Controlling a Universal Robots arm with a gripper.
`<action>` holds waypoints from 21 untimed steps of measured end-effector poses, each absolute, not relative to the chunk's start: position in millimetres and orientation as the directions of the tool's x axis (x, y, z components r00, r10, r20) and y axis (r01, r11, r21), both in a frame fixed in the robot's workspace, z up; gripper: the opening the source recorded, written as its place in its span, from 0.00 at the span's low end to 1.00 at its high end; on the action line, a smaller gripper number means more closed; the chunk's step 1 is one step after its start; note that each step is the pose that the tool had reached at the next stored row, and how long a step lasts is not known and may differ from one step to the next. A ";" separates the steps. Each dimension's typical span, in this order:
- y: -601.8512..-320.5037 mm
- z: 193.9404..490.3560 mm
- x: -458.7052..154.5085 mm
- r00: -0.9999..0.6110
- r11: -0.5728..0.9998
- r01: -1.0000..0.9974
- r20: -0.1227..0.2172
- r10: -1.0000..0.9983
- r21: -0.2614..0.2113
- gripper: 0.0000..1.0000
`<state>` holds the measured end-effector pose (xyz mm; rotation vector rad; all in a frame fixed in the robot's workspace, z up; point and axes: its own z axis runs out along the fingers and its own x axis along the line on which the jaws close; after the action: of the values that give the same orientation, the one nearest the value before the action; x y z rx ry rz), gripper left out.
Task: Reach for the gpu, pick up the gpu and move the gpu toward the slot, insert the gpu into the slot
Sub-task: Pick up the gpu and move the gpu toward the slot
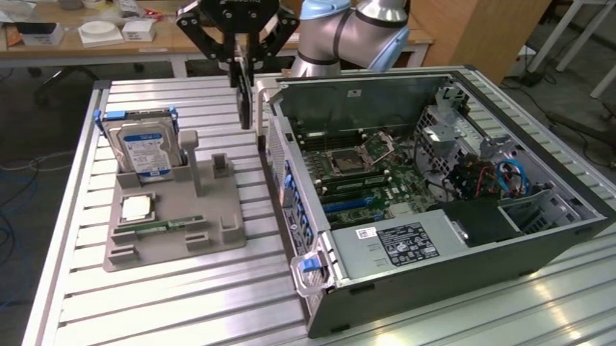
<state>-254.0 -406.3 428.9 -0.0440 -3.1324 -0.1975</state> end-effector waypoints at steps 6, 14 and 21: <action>-406.4 428.9 -243.6 -0.999 0.993 0.030 0.019 0.028 0.111 0.26; -406.4 429.0 -231.4 -0.999 0.996 0.031 0.028 0.029 0.086 0.26; -406.4 428.9 -217.0 -0.999 0.996 0.032 0.037 0.029 0.086 0.26</action>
<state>-217.0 -406.4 428.9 -0.0475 -3.1025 -0.1340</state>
